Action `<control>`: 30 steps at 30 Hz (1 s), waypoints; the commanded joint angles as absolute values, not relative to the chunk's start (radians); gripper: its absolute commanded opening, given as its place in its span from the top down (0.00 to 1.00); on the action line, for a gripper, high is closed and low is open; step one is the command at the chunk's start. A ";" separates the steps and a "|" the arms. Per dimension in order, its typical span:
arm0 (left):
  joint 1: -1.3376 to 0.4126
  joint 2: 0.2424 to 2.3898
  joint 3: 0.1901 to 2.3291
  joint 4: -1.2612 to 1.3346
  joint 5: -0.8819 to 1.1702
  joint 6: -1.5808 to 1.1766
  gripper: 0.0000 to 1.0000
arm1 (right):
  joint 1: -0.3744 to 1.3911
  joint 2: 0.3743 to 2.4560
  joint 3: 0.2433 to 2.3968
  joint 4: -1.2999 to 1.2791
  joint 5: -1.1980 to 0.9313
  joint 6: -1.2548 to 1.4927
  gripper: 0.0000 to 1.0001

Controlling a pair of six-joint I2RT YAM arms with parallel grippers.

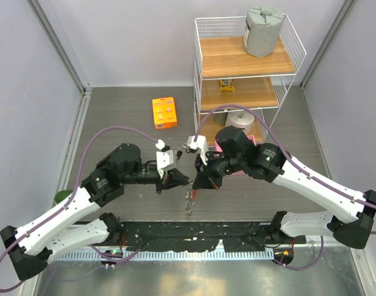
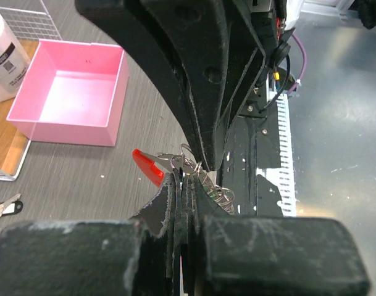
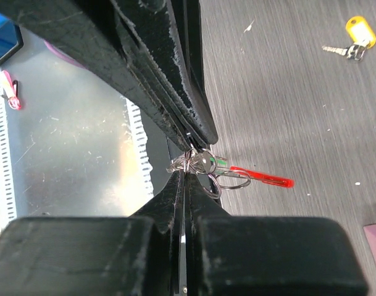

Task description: Remove the keys from the keyring

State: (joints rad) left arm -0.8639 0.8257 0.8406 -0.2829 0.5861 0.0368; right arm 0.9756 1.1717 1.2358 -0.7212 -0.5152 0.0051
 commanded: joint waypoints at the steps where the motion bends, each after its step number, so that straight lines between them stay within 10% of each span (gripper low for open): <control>1: -0.879 0.836 0.903 -0.273 0.600 0.086 1.00 | 0.991 1.213 1.295 -0.721 -0.545 0.005 0.95; 9: -0.882 0.879 0.913 -0.295 0.655 0.095 1.00 | 0.992 1.239 1.319 -0.727 -0.531 0.006 0.94; 17: -0.881 0.835 0.859 -0.224 0.548 0.054 1.00 | 0.989 1.106 1.221 -0.629 -0.433 0.006 0.59; 30: -0.879 0.813 0.873 -0.164 0.535 0.006 1.00 | 0.988 0.694 0.770 -0.108 -0.312 0.023 0.52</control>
State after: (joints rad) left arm -0.8753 0.8375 0.8551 -0.2646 0.5274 0.0250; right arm 0.9863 0.7670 0.8864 -0.3641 -0.3561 0.0216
